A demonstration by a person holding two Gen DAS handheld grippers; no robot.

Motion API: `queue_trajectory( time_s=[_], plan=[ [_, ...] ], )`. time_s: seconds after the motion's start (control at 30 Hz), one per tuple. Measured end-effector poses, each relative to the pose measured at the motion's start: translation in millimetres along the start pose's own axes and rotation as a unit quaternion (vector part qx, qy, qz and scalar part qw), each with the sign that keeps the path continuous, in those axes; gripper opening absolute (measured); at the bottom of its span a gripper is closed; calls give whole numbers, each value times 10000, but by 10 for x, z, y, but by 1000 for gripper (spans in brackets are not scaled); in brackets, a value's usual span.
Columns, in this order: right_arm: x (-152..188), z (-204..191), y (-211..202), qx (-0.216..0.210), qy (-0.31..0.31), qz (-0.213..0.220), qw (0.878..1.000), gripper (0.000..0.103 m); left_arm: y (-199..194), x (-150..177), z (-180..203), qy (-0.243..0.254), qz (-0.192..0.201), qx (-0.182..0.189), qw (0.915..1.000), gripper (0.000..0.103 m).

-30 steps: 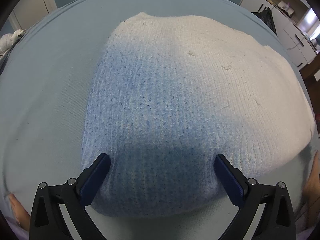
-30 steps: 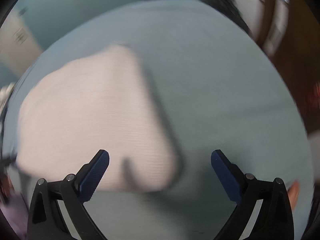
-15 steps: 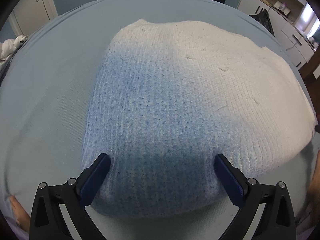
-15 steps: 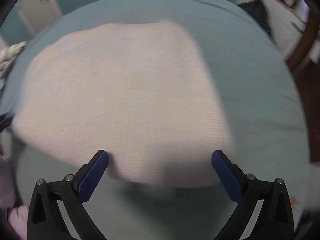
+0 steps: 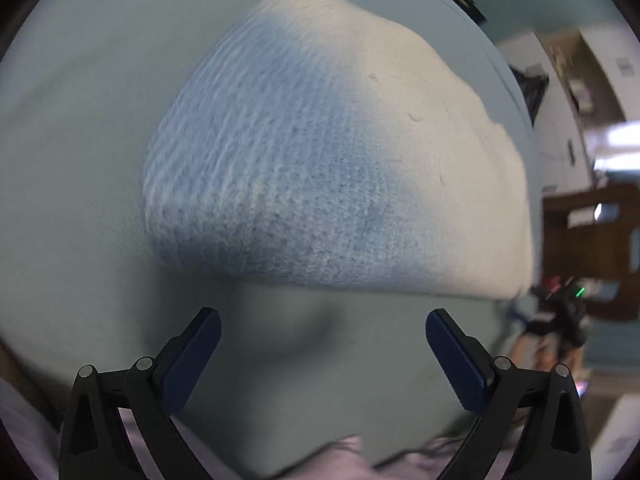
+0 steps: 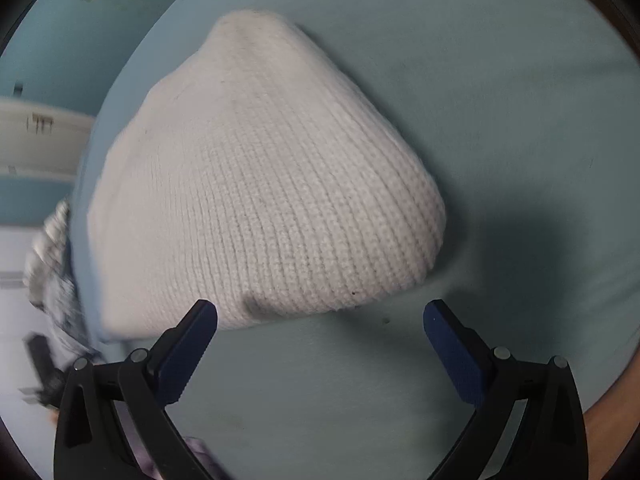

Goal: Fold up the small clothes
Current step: 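Grasp the folded sweater bundle with both tools and lift it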

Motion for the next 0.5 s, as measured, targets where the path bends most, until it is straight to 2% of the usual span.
queue_trajectory(
  time_s=[0.1, 0.2, 0.27, 0.33, 0.43, 0.5],
  plan=[
    [0, 373, -81, -595, 991, -176, 9931, 101, 127, -59, -176, -1009, -218, 560, 9931, 103],
    [-16, 575, -104, -914, 1480, -257, 9844, 101, 285, -153, -318, -1916, -250, 977, 9763, 103],
    [-84, 624, -124, -1028, 1547, -185, 9824, 101, 421, -210, -317, -2078, -201, 1182, 9708, 102],
    [-145, 635, -119, -1139, 1537, -109, 9815, 100, 570, -259, -261, -1996, -323, 1319, 9704, 102],
    [-89, 624, -77, -1190, 1531, -111, 9810, 100, 649, -308, -249, -1956, -185, 1111, 9742, 87],
    [-38, 584, 15, -1157, 1471, -170, 9822, 100, 642, -329, -231, -1945, -111, 950, 9762, 70]
  ],
)
Point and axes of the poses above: each gripper's, at about its wrist camera, not at the fingertips, and y roughly the way its jaws point, z to its right, x to its underside, the point moved 7 cm from there along y, roughly the way its jaws point, and after that the axes turned 5 degrees about z, right-handed, at the moved point
